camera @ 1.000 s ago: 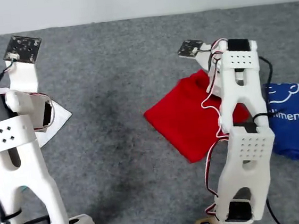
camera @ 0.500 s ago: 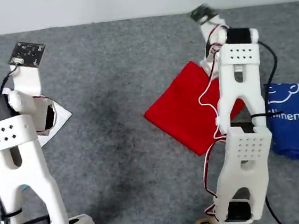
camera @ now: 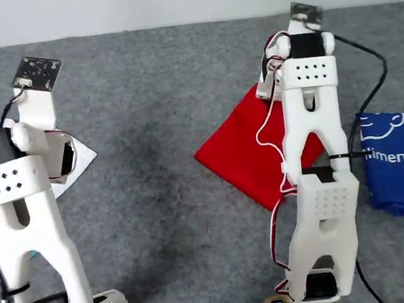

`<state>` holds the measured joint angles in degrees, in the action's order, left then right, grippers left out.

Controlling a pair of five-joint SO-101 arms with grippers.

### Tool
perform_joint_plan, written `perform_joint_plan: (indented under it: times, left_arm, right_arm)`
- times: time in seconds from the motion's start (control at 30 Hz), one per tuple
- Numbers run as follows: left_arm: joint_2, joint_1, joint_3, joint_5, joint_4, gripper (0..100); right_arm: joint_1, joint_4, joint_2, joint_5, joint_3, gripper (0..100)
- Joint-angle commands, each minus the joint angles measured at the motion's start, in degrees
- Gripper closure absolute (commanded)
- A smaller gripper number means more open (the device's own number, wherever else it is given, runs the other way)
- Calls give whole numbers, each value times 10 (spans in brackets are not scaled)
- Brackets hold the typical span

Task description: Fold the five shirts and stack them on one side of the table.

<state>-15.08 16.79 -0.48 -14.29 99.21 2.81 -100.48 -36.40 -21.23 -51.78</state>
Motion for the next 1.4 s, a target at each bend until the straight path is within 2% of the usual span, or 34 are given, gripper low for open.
perform_joint_plan:
  times: [0.0, 0.13, 0.2, 0.37, 0.57, 0.7, 0.87, 1.17, 1.37]
  left_arm:
    - [-33, 3, -3, -7, 12, 987]
    - [-37, 3, -3, -7, 12, 987]
    - [-37, 3, -3, -7, 12, 987]
    - [-38, 4, -3, -5, 13, 987]
    - [-38, 53, -3, -7, 13, 987]
    - [-38, 89, -3, -8, 13, 987]
    - [-38, 96, -5, -8, 13, 987]
    - [-39, 96, -7, -8, 13, 987]
    - [-39, 95, -7, -8, 13, 987]
  right_arm:
    - [14, -24, 91, -48, 74, 673]
    - [34, -19, 115, -116, 136, 538]
    - [41, -17, 101, -148, 142, 508]
    - [48, 8, 29, -188, 143, 528]
    - [44, 62, -70, -193, 143, 557]
    - [44, 103, -129, -192, 143, 604]
    - [42, 131, -175, -177, 135, 691]
    - [38, 131, -181, -98, 120, 993]
    - [7, 100, -155, -12, 112, 989]
